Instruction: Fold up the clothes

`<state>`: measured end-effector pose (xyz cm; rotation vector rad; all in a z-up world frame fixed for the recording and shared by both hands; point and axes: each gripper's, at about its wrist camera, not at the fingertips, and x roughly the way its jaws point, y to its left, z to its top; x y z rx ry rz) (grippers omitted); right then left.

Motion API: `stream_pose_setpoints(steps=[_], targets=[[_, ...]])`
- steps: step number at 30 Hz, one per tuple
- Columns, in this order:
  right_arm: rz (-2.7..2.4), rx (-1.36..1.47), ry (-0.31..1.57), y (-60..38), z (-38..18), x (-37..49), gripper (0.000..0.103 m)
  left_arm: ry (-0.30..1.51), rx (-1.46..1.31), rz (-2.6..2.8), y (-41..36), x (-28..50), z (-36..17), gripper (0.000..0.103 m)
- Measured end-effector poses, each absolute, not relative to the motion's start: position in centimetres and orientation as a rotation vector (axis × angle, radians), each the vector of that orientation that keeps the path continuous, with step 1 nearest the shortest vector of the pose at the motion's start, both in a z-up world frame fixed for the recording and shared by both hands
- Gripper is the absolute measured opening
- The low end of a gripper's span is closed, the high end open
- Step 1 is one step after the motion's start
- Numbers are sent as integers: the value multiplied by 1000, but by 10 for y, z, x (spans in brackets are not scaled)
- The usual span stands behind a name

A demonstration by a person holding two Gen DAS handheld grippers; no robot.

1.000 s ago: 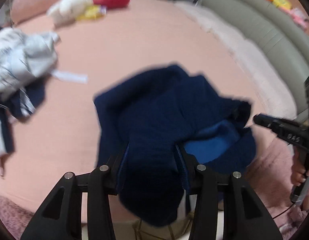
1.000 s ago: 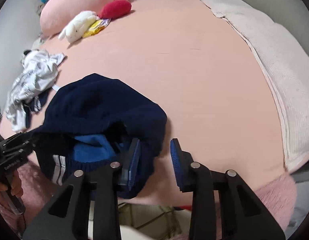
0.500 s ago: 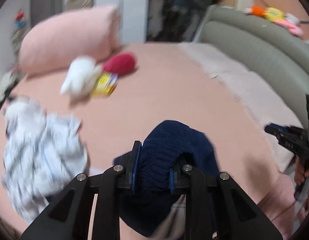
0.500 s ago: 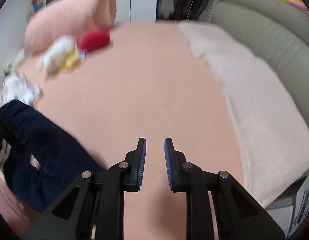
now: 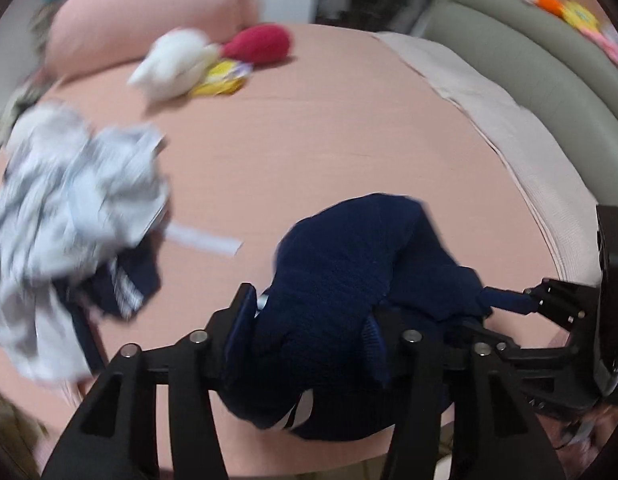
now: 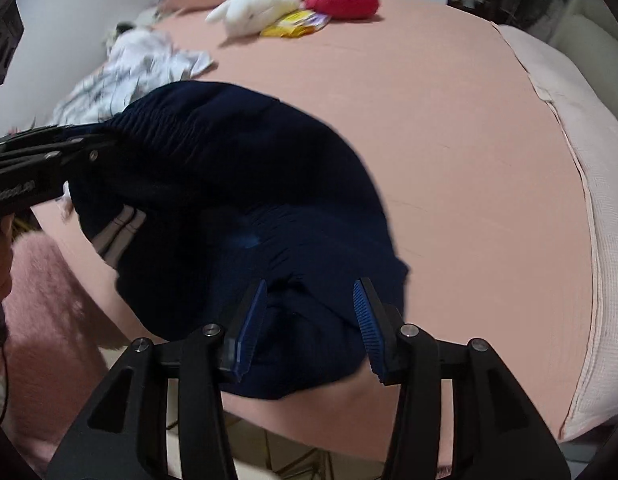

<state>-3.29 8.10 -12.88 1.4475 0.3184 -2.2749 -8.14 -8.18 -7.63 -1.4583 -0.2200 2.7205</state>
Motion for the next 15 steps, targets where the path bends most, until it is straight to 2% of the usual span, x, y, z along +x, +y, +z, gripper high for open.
stream_pose_setpoints(steps=[1, 3, 5, 11, 13, 14, 15], targets=[[-2267, 1439, 333, 72, -132, -37, 48, -270, -1468, 2770, -89, -75, -79, 55], [-2279, 1413, 381, 54, -136, -47, 57, -372, -1480, 2858, -100, -59, -85, 55], [-2294, 1394, 441, 37, -142, -62, 61, -392, -1475, 2925, -103, -45, -88, 55], [-2235, 1494, 616, 25, -184, -96, 60, -473, -1487, 2886, -116, -42, -99, 59], [-2274, 1511, 577, 33, -185, -103, 58, -507, -1501, 2859, -119, -44, -101, 60], [-2311, 1512, 532, 40, -181, -106, 52, -526, -1489, 2853, -120, -44, -102, 60], [-2357, 1510, 475, 48, -175, -109, 41, -545, -1472, 2823, -120, -45, -104, 65]])
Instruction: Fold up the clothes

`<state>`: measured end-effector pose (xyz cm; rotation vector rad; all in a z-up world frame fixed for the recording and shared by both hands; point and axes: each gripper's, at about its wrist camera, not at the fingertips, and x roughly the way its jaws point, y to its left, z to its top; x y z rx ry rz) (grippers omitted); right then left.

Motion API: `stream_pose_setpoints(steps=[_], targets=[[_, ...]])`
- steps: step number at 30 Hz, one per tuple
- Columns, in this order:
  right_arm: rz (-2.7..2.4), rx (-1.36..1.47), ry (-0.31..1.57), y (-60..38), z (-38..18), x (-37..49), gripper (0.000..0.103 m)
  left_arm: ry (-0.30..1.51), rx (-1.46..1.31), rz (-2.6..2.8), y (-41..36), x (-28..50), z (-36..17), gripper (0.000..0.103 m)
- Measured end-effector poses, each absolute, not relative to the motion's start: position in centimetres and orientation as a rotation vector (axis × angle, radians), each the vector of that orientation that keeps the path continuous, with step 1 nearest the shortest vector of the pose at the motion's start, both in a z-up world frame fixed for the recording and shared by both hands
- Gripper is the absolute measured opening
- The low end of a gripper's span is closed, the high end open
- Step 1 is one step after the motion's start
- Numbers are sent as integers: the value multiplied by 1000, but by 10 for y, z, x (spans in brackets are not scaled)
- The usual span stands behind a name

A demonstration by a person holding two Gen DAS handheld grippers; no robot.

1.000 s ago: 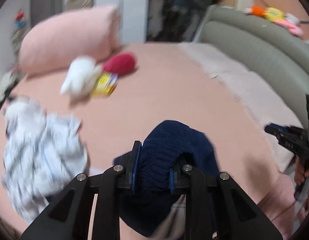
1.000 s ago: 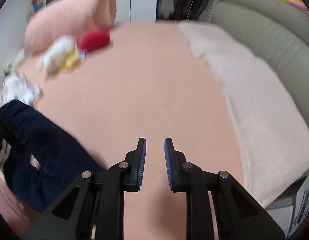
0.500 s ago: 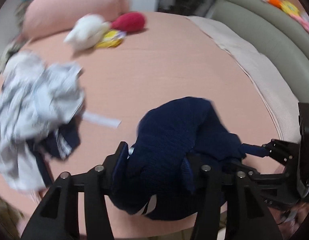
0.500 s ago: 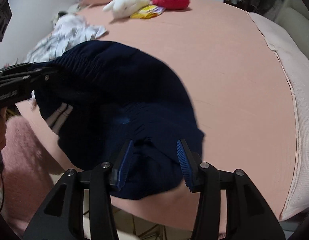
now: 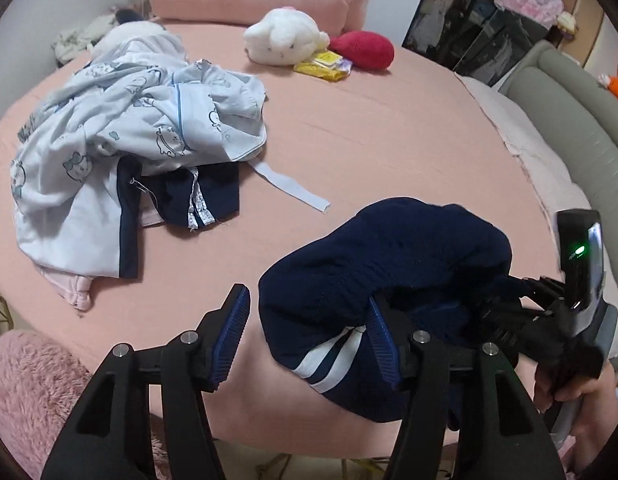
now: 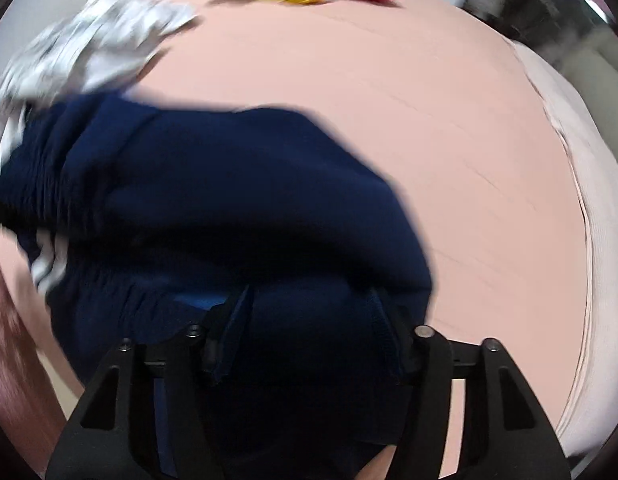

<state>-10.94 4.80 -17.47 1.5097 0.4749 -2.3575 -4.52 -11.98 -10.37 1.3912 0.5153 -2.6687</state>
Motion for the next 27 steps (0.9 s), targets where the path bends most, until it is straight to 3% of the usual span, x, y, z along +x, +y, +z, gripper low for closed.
stream_pose_setpoints(steps=[4, 9, 14, 19, 25, 27], targets=[[-2513, 1457, 407, 75, -153, -114, 32, 635, 1463, -2761, -117, -60, -113, 69], [-2620, 1463, 324, 112, -138, -114, 32, 609, 1471, -2873, -105, -85, -103, 69], [-2735, 1484, 245, 132, -142, -125, 32, 269, 1489, -2921, -74, -126, -93, 69], [-2786, 1564, 152, 180, -146, -118, 29, 116, 1470, -2874, -62, -136, -83, 69], [-2595, 1613, -63, 197, -161, -116, 30, 458, 1582, -2982, -59, -91, -95, 69], [-2550, 1597, -60, 190, -161, -113, 30, 432, 1656, -3007, -43, -86, -101, 68]])
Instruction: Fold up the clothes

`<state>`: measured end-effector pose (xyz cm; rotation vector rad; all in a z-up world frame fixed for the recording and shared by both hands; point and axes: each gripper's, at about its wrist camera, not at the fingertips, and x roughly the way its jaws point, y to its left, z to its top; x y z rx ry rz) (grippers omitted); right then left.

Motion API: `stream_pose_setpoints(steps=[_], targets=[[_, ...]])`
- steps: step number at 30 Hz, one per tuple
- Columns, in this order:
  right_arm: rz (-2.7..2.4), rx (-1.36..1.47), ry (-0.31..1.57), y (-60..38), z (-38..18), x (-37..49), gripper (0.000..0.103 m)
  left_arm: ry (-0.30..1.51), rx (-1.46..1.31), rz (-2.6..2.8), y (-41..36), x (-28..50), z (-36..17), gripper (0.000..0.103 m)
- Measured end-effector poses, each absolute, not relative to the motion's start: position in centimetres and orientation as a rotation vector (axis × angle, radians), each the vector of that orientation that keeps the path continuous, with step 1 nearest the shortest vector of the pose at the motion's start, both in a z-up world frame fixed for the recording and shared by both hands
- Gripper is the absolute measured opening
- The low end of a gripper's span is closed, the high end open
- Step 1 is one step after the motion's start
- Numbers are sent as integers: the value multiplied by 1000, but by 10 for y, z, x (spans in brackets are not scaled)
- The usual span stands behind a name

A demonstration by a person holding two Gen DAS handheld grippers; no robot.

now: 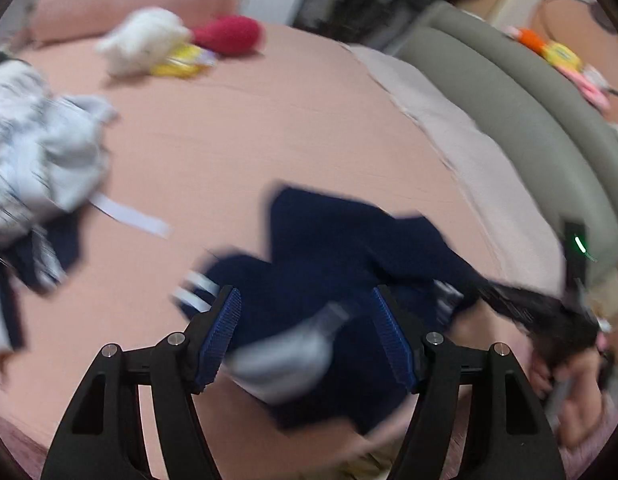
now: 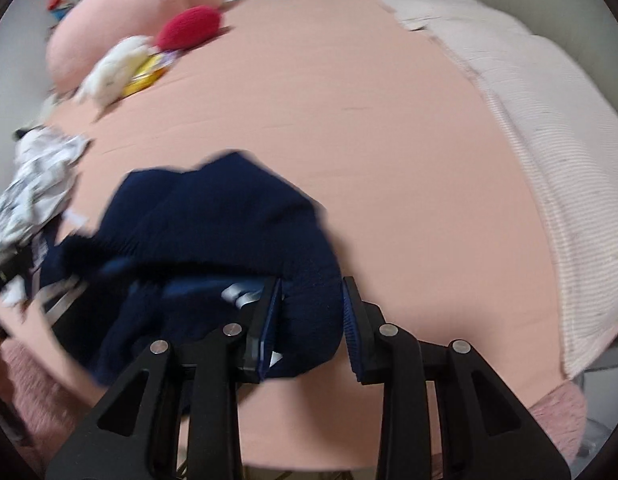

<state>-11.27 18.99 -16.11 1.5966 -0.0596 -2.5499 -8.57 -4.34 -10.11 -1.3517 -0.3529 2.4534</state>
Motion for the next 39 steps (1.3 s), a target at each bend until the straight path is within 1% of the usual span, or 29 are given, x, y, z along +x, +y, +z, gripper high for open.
stream_pose_setpoints(steps=[1, 3, 4, 5, 8, 10, 14, 16, 17, 19, 20, 21, 23, 24, 27, 28, 29, 30, 31, 32, 33, 34, 37, 39], targets=[[-2543, 1587, -53, 187, -161, -113, 30, -327, -1364, 2424, -35, -84, -105, 66], [-2535, 1582, -37, 181, -161, -116, 30, -275, -1387, 2365, -17, -81, -111, 39], [-2531, 1587, -28, 179, -163, -119, 30, -252, -1404, 2363, -12, -84, -115, 35], [-2530, 1600, -13, 177, -167, -123, 30, -234, -1428, 2369, -9, -90, -121, 34], [-2559, 1636, 66, 174, -171, -129, 30, -192, -1516, 2446, -17, -113, -135, 34], [-2589, 1615, 89, 177, -165, -129, 30, -215, -1538, 2547, -34, -127, -132, 34], [-2681, 1575, 43, 192, -151, -133, 31, -339, -1465, 2722, -64, -129, -111, 34], [-2689, 1584, -17, 201, -151, -134, 31, -320, -1411, 2756, -63, -114, -103, 35], [-2693, 1588, -47, 205, -151, -134, 32, -307, -1397, 2753, -60, -106, -101, 37], [-2660, 1610, -85, 208, -155, -132, 35, -297, -1392, 2700, -53, -100, -103, 45], [-2637, 1619, -94, 208, -158, -130, 42, -286, -1395, 2655, -47, -98, -107, 52], [-2604, 1624, -98, 204, -161, -130, 47, -253, -1411, 2640, -41, -100, -112, 54], [-2556, 1629, -97, 195, -168, -132, 54, -173, -1453, 2636, -30, -108, -123, 54], [-2543, 1637, -85, 191, -172, -134, 55, -154, -1471, 2626, -25, -113, -128, 54], [-2496, 1678, -62, 179, -186, -145, 56, -114, -1511, 2598, -13, -130, -138, 54], [-2476, 1695, -62, 176, -191, -149, 57, -64, -1516, 2624, -10, -134, -140, 54], [-2462, 1710, -53, 174, -198, -155, 57, -27, -1525, 2644, -10, -139, -141, 42], [-2453, 1727, -36, 171, -207, -160, 56, 0, -1537, 2659, -11, -144, -142, 18], [-2445, 1752, -12, 169, -215, -166, 52, -4, -1540, 2667, -15, -150, -138, 10], [-2438, 1778, 0, 169, -222, -173, 34, -21, -1539, 2672, -20, -155, -133, 10], [-2440, 1784, -3, 170, -224, -179, 27, -34, -1510, 2680, -24, -158, -122, 10], [-2455, 1774, 1, 171, -220, -183, 23, -46, -1469, 2689, -28, -160, -108, 10], [-2543, 1650, 60, 168, -186, -193, 21, -48, -1335, 2719, -33, -165, -62, 10], [-2606, 1536, 83, 163, -153, -195, 21, -25, -1210, 2760, -33, -162, -21, 10]])
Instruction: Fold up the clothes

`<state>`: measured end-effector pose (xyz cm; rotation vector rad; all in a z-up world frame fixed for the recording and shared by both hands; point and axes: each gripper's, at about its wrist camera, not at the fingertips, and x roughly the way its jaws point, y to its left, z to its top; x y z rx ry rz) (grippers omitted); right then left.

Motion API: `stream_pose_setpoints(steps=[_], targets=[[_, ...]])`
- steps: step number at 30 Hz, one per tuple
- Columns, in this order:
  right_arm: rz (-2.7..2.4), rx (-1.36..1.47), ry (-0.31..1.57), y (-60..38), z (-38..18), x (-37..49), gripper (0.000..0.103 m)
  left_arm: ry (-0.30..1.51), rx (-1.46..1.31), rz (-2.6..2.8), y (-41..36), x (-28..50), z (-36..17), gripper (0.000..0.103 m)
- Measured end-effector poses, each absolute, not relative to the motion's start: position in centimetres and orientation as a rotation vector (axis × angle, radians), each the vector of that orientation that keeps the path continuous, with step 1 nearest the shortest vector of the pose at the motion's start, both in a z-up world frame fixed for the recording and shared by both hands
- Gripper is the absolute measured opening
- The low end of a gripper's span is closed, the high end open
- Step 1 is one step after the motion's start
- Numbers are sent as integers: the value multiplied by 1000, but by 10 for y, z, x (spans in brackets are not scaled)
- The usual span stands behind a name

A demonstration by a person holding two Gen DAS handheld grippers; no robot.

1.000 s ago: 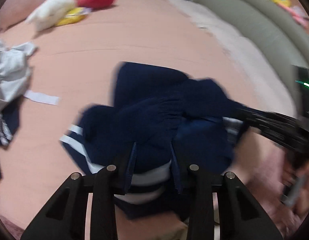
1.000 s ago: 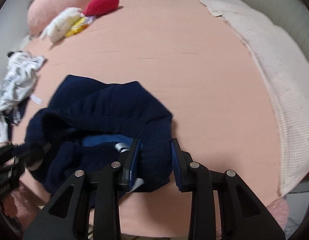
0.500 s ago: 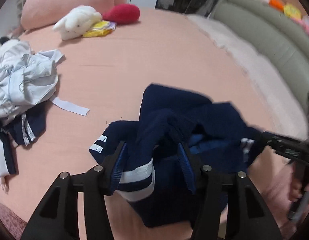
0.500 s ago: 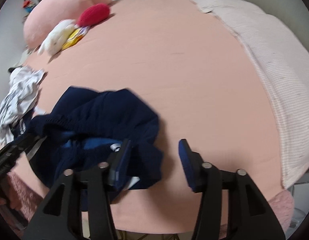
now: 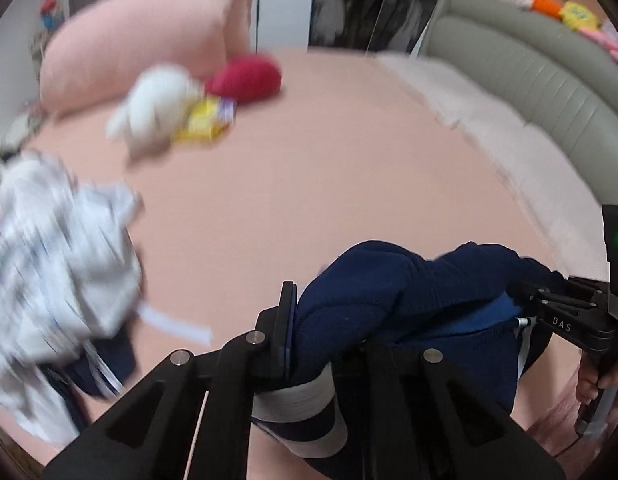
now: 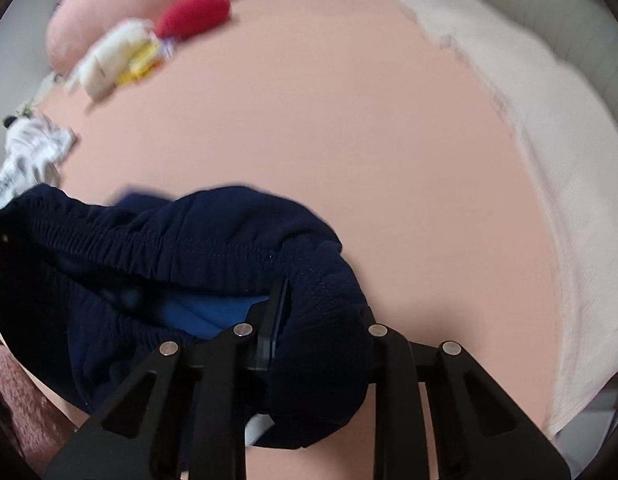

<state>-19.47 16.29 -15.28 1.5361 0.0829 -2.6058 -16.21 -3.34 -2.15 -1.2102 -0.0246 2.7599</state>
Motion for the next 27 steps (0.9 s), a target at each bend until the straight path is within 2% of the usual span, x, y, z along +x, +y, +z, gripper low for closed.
stream_pose_setpoints(steps=[6, 8, 10, 12, 14, 16, 17, 19, 20, 21, 23, 24, 27], targets=[[-2772, 1065, -34, 163, -19, -174, 21, -116, -826, 2817, -49, -127, 91, 10], [-2795, 934, -92, 165, 13, -158, 22, -148, -769, 2812, -56, -113, 106, 12], [-2795, 870, -134, 169, 31, -140, 22, -193, -817, 2791, -64, -103, 95, 13], [-2774, 927, -118, 173, 20, -124, 25, -221, -939, 2740, -67, -97, 61, 13], [-2739, 1075, -75, 176, -21, -109, 26, -238, -1154, 2646, -67, -99, 3, 14], [-2669, 1297, -44, 182, -80, -95, 26, -253, -1375, 2530, -66, -102, -58, 20], [-2623, 1410, -41, 183, -108, -92, 26, -255, -1446, 2498, -68, -102, -78, 29], [-2516, 1615, -44, 183, -165, -84, 26, -257, -1555, 2458, -72, -101, -109, 32], [-2473, 1667, -58, 183, -183, -77, 27, -284, -1554, 2435, -75, -98, -113, 38], [-2456, 1688, -56, 184, -191, -71, 30, -300, -1518, 2438, -76, -94, -108, 49], [-2462, 1683, -28, 185, -193, -62, 33, -300, -1441, 2466, -78, -85, -96, 61], [-2466, 1681, -20, 186, -194, -59, 37, -287, -1414, 2471, -77, -80, -92, 65], [-2474, 1706, -59, 192, -197, -51, 41, -323, -1360, 2427, -79, -71, -89, 65]])
